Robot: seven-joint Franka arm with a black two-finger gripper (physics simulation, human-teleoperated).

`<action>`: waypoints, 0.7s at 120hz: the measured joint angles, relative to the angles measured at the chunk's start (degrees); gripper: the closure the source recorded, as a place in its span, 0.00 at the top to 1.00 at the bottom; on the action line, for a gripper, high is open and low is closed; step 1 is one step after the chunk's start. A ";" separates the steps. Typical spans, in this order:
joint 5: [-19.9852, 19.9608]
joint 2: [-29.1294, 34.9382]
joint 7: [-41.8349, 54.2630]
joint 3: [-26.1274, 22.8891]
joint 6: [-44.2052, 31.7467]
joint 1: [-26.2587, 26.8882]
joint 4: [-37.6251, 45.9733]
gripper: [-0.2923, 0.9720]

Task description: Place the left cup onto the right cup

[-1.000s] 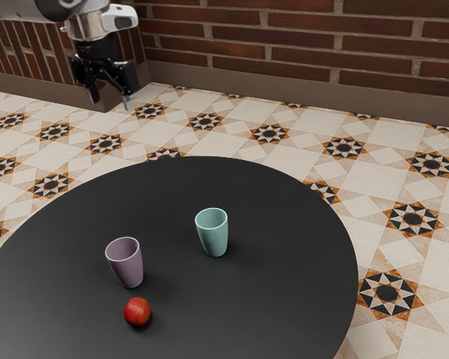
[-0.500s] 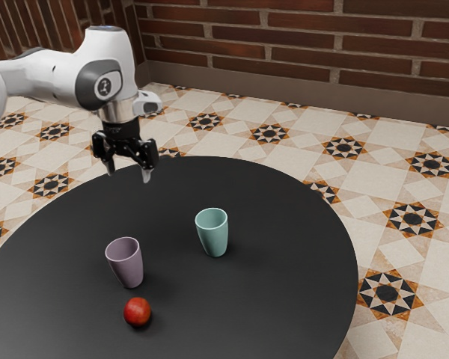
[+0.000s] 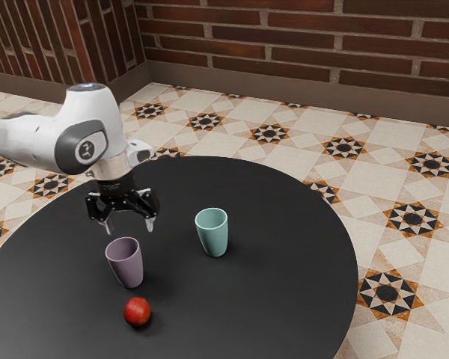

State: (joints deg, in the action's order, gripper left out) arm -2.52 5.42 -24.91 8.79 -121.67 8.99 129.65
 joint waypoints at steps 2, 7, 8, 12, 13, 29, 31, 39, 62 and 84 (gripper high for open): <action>0.01 -0.02 -0.44 -0.23 -0.18 0.26 0.24 0.77; 0.05 -0.22 -1.48 -0.62 -0.56 0.82 0.63 0.77; 0.05 -0.29 -1.68 -0.67 -0.63 0.89 0.72 0.77; 0.08 -0.57 -2.45 -0.81 -0.87 1.06 0.98 0.77; 0.08 -0.64 -2.63 -0.83 -0.93 1.08 1.03 0.77; 0.16 -2.34 -5.17 -0.86 -1.56 0.72 1.37 0.77; 0.16 -2.51 -5.44 -0.84 -1.61 0.67 1.38 0.77; 0.15 -3.07 -6.46 -0.81 -1.81 0.47 1.41 0.77; 0.08 -4.94 -8.84 -0.76 -2.73 0.23 1.41 0.77; 0.05 -6.64 -10.57 -0.72 -4.27 0.14 1.39 0.77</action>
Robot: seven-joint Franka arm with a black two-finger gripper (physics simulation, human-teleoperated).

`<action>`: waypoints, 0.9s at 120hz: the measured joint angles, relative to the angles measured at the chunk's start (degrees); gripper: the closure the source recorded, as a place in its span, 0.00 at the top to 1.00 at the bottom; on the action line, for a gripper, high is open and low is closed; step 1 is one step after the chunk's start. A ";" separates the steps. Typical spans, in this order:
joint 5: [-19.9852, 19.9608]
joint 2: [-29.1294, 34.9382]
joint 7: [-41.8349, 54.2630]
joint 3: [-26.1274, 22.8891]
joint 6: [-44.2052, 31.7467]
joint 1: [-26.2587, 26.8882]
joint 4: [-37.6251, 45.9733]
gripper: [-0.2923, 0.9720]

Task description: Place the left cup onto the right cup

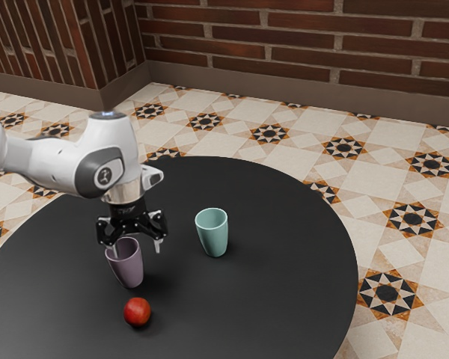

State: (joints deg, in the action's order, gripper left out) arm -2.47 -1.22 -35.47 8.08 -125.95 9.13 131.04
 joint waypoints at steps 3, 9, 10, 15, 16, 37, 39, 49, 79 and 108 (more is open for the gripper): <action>-0.03 -0.29 -0.21 0.00 -0.32 0.00 0.01 0.77; -0.08 -0.85 -0.61 0.01 -0.94 0.01 0.01 0.77; -0.08 -0.93 -0.67 0.01 -1.03 0.02 0.02 0.77; -0.11 -1.25 -0.98 0.01 -1.46 0.08 0.02 0.77; -0.11 -1.32 -1.04 0.01 -1.53 0.10 0.02 0.77; -0.38 -1.89 -2.13 0.11 -2.69 0.47 0.70 0.69; -0.41 -1.90 -2.22 0.13 -2.80 0.48 0.90 0.68; -0.51 -1.92 -2.64 0.23 -3.22 0.43 1.46 0.64; -0.27 -1.84 -3.54 0.92 -4.70 0.46 1.84 0.57; 1.04 -3.38 -4.04 1.70 -7.78 0.30 1.85 0.56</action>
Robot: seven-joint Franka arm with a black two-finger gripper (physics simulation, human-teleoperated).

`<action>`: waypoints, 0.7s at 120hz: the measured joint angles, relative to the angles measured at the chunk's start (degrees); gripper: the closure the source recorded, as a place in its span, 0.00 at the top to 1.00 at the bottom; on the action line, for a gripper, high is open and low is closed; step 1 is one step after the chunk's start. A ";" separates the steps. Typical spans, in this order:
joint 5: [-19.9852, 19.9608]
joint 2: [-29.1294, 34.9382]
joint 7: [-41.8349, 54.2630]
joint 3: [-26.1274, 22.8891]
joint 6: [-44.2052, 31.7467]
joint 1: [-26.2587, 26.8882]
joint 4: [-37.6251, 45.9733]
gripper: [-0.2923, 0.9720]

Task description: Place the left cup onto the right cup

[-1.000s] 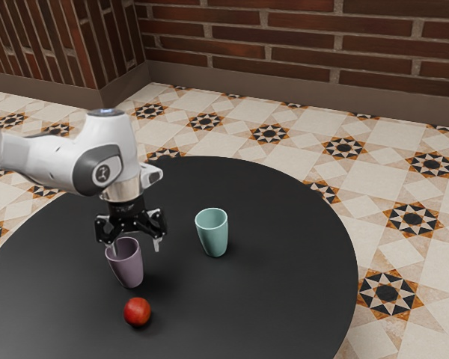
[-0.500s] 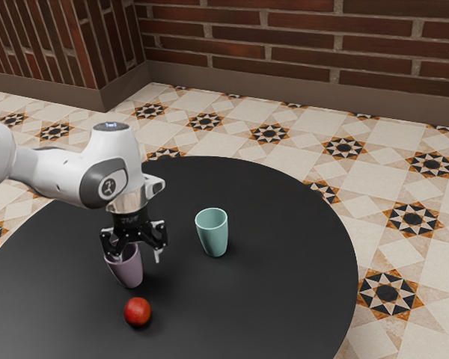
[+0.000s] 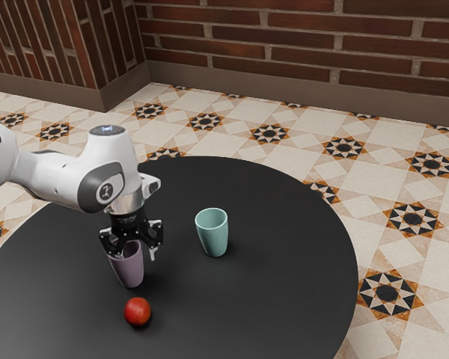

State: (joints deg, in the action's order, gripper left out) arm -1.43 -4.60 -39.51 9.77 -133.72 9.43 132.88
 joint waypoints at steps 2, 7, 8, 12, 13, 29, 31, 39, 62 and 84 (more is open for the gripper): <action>0.04 -0.08 -0.03 0.05 -0.13 0.00 0.01 0.56; 0.11 -0.23 -0.10 0.20 -0.41 0.00 0.02 0.55; 0.12 -0.25 -0.11 0.22 -0.46 -0.01 0.02 0.55; 0.15 -0.30 -0.18 0.27 -0.64 -0.05 0.02 0.53; 0.16 -0.31 -0.19 0.28 -0.68 -0.06 0.02 0.52; 0.22 -0.35 -0.42 0.33 -1.12 -0.03 0.03 0.33; 0.22 -0.35 -0.44 0.34 -1.15 -0.01 0.03 0.31; 0.24 -0.36 -0.54 0.49 -1.26 0.05 0.03 0.26; 0.27 -0.36 -0.77 0.75 -1.44 -0.13 0.03 0.19; 1.19 -0.36 -1.07 0.75 -1.45 -0.09 0.02 0.16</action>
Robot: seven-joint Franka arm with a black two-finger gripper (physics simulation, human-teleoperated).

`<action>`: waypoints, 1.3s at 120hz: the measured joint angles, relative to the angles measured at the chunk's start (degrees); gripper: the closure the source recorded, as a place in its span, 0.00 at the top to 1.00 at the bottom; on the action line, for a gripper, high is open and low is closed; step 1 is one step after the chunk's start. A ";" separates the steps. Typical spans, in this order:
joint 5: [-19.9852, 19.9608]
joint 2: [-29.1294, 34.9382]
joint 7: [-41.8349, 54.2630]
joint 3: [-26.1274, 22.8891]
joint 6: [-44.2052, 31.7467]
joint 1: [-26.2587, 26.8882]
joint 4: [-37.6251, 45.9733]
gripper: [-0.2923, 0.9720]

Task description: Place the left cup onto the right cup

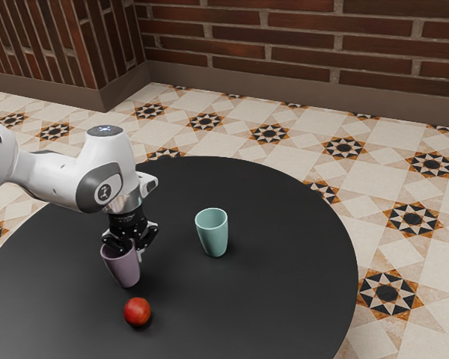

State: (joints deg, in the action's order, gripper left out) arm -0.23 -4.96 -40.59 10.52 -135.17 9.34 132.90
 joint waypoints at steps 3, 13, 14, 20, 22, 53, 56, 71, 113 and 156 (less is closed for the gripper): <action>0.30 0.00 -0.07 -0.01 0.02 0.00 -0.03 0.16; 0.99 0.14 -0.31 -0.03 0.23 0.04 -0.13 0.16; 1.04 0.19 -0.34 -0.04 0.26 0.04 -0.15 0.16; 1.30 0.80 -0.45 -0.05 0.57 0.09 -0.25 0.16; 1.37 1.13 -0.49 -0.05 0.83 0.11 -0.37 0.16; 1.74 -0.07 -0.77 -2.77 10.44 -0.95 -14.87 0.15; 1.75 -2.18 -0.75 -3.38 11.67 -0.85 -18.77 0.15; 1.64 -11.44 -0.39 -7.19 17.14 0.73 -35.18 0.15; -0.99 -14.11 0.28 -8.98 23.82 1.76 -39.72 0.15; -1.87 -18.78 0.47 -9.12 27.78 3.14 -45.85 0.15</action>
State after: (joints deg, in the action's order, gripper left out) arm -2.11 -23.74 -40.11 1.40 -107.39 12.48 87.05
